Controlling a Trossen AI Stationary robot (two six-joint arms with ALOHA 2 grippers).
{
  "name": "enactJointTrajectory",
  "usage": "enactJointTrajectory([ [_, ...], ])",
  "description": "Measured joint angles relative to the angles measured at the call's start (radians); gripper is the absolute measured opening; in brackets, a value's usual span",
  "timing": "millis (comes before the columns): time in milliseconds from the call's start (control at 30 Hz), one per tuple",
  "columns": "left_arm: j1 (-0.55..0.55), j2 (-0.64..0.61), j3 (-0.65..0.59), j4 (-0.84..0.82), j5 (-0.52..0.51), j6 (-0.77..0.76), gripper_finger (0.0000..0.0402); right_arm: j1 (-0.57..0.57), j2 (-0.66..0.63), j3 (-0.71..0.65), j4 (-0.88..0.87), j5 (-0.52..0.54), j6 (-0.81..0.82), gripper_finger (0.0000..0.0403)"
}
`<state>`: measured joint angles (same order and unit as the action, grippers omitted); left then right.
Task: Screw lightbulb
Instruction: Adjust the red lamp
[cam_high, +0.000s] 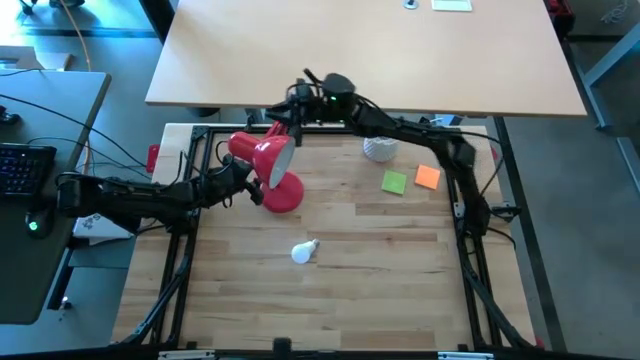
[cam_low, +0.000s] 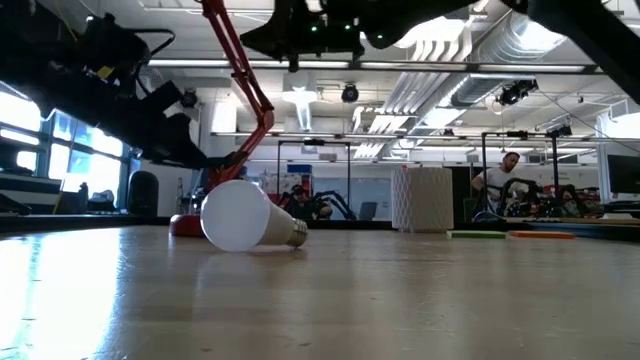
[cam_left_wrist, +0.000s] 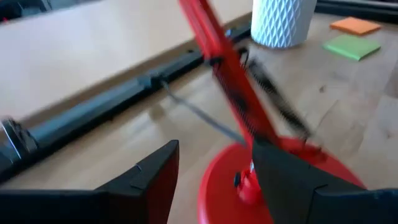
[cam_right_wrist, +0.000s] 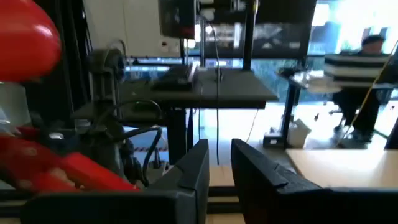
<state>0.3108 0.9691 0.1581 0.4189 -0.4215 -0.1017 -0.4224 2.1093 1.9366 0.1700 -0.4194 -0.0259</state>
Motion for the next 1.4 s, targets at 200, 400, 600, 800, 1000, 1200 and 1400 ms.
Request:
enactJointTrajectory([
  [200,0.044,0.115,-0.029,0.118,0.081,-0.028,0.0198,-0.030,0.127,0.209,-0.139,-0.076,0.024,0.0055],
  [400,0.070,0.273,-0.028,0.268,0.086,-0.028,0.0197,-0.038,0.183,0.242,-0.190,-0.217,0.060,0.0055],
  [600,0.098,0.455,-0.020,0.411,0.119,-0.045,0.0197,-0.019,0.208,0.249,-0.230,-0.234,0.027,0.0055],
  [800,0.118,0.626,0.033,0.533,0.184,-0.040,0.0197,-0.009,0.207,0.249,-0.326,-0.236,-0.004,0.0055],
  [1000,0.137,0.747,0.085,0.629,0.215,-0.029,0.0197,0.001,0.207,0.247,-0.451,-0.168,-0.066,0.0055],
  [1200,0.141,0.796,0.115,0.651,0.238,-0.030,0.0197,0.018,0.218,0.246,-0.519,-0.155,-0.133,0.0048],
  [1400,0.142,0.792,0.116,0.646,0.260,-0.028,0.0197,0.008,0.212,0.241,-0.456,-0.089,-0.097,0.0028],
])
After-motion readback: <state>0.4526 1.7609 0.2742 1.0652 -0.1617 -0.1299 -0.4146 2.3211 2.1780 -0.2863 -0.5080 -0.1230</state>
